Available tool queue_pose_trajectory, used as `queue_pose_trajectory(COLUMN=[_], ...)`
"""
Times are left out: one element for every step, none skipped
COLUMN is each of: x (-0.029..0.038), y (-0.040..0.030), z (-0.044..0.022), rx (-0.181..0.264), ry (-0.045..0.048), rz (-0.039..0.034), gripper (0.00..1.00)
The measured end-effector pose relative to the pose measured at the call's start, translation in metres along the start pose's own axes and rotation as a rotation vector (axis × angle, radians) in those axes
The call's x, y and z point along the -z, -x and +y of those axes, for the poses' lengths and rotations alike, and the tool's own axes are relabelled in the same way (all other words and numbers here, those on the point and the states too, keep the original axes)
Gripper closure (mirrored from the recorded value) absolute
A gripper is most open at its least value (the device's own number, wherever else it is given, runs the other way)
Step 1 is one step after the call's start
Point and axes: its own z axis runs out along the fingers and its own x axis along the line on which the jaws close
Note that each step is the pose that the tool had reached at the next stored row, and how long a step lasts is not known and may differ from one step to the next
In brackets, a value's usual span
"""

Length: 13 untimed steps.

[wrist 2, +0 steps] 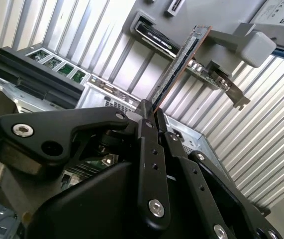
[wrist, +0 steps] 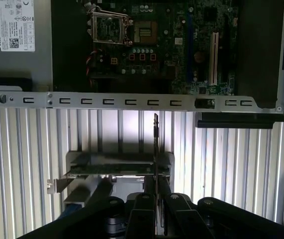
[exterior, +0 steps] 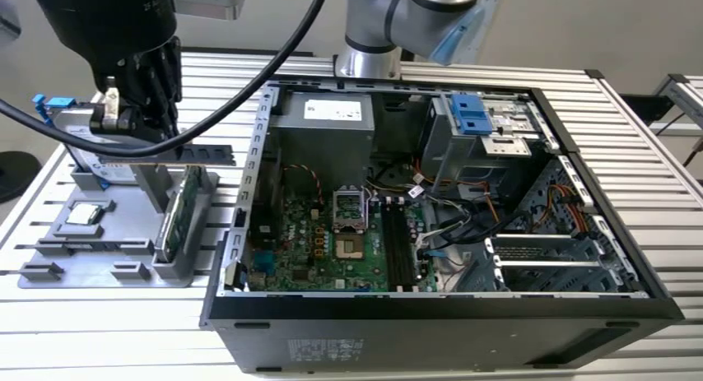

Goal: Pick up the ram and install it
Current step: 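Pick up the ram and move it above insertion slot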

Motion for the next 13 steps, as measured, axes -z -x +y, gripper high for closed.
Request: queue_pose_trajectory(x=[0.0000,0.0001,0.0001,0.0001,0.0002,0.0001,0.0002,0.0002,0.0002,0.0002,0.0003,0.0003,0.0003], y=[0.0000,0.0000,-0.0001,-0.0001,-0.0001,-0.0001,-0.0001,-0.0001,-0.0001,-0.0001,-0.0001,-0.0001,-0.0001], z=[0.0009,0.0018,0.0026,0.0035,0.0043,0.0051,0.0060,0.0067,0.0076,0.0084,0.0092,0.0100,0.0108], rx=[0.000,0.000,0.000,0.000,0.000,0.000,0.000,0.000,0.000,0.000,0.000,0.000,0.000], ry=[0.0000,0.0000,0.0000,0.0000,-0.0001,0.0000,0.0000,-0.0001,0.0000,0.0000,0.0000,-0.0001,0.0000], rz=[0.0000,0.0000,0.0000,0.0000,-0.0001,0.0000,0.0000,0.0000,0.0000,0.0000,0.0000,-0.0001,-0.0001], gripper=[1.00,1.00,1.00,1.00,1.00,1.00,1.00,1.00,1.00,1.00,1.00,1.00,1.00])
